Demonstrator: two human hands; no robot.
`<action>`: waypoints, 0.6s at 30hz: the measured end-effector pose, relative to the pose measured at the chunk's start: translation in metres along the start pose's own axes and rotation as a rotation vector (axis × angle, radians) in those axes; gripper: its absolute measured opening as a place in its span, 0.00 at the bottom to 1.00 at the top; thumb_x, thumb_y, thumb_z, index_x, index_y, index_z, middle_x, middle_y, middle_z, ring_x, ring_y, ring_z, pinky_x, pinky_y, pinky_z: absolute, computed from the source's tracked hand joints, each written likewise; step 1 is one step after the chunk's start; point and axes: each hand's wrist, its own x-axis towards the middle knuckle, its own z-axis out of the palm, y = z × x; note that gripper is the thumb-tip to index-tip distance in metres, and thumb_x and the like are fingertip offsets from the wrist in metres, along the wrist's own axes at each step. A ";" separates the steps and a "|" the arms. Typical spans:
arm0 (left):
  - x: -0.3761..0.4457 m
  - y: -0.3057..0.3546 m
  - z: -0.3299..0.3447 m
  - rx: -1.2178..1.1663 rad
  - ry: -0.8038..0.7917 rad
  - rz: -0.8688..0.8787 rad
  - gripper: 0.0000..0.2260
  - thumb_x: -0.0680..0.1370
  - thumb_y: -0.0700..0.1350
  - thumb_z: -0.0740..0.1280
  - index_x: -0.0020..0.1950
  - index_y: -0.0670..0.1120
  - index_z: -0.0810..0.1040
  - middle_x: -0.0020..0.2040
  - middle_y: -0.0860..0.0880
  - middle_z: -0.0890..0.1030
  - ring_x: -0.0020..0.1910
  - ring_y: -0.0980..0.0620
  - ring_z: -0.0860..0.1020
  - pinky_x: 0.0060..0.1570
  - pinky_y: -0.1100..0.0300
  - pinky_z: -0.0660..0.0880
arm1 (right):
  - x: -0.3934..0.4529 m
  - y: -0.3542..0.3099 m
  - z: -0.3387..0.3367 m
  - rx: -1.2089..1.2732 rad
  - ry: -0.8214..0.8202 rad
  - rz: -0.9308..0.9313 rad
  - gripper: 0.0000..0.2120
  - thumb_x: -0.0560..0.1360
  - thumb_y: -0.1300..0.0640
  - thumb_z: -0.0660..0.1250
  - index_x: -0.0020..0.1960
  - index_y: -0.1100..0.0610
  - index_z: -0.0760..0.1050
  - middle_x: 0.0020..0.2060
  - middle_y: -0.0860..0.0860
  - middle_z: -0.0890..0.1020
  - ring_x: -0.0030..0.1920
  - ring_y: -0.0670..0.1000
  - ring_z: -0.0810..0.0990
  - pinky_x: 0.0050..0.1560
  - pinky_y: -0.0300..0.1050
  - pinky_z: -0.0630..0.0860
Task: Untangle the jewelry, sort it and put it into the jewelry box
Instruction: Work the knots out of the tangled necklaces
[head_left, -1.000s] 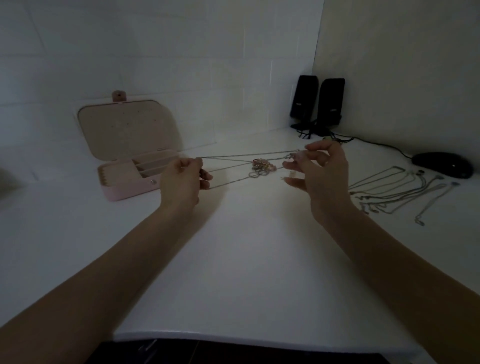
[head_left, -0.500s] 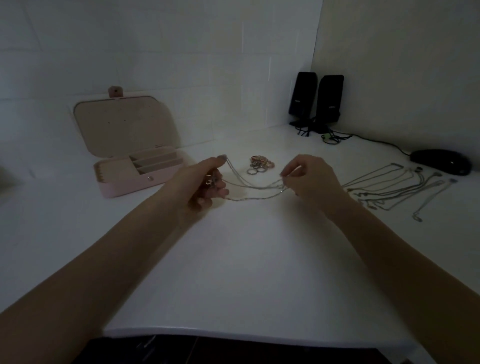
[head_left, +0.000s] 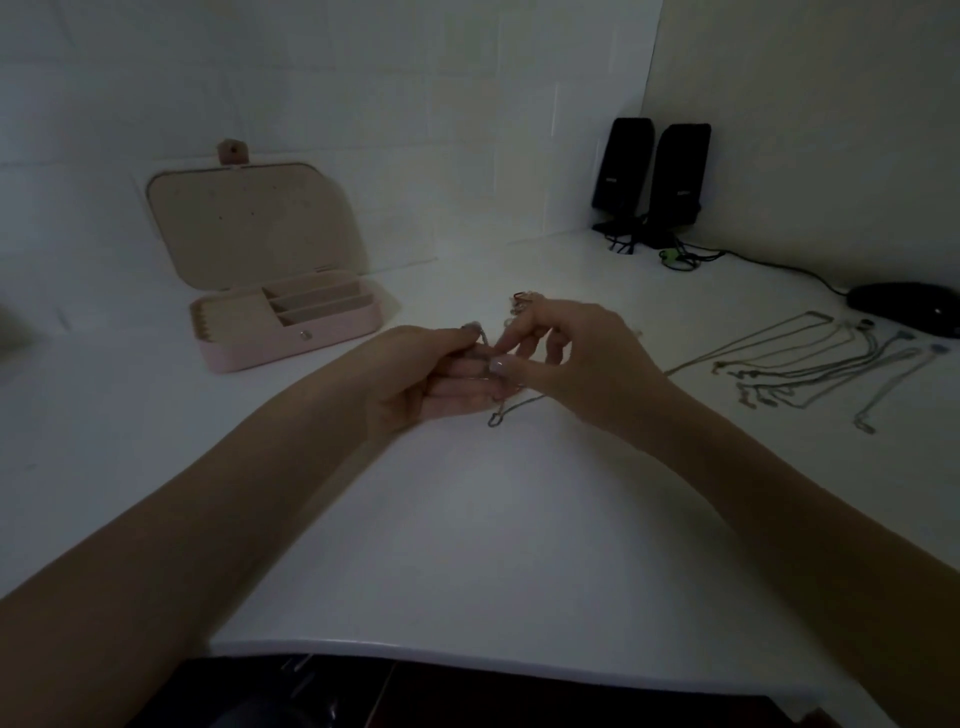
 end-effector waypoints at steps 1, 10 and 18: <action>0.000 0.000 0.001 0.000 -0.019 -0.003 0.12 0.80 0.46 0.62 0.42 0.41 0.78 0.36 0.45 0.84 0.33 0.51 0.84 0.32 0.60 0.81 | 0.000 0.002 0.002 -0.010 -0.002 0.010 0.05 0.70 0.57 0.74 0.41 0.50 0.78 0.38 0.48 0.79 0.32 0.43 0.71 0.36 0.31 0.68; 0.002 -0.002 -0.002 0.059 -0.082 0.061 0.08 0.77 0.37 0.65 0.54 0.39 0.79 0.45 0.42 0.85 0.40 0.51 0.84 0.43 0.58 0.81 | 0.003 0.004 0.002 0.029 -0.024 0.102 0.06 0.71 0.59 0.72 0.38 0.51 0.77 0.33 0.42 0.76 0.33 0.37 0.73 0.36 0.27 0.67; 0.006 -0.005 -0.007 0.005 -0.011 0.153 0.04 0.74 0.32 0.67 0.46 0.39 0.79 0.36 0.46 0.84 0.35 0.56 0.83 0.41 0.63 0.80 | 0.007 0.003 -0.001 0.193 -0.063 0.237 0.06 0.76 0.60 0.66 0.40 0.54 0.75 0.34 0.46 0.78 0.29 0.39 0.75 0.30 0.31 0.71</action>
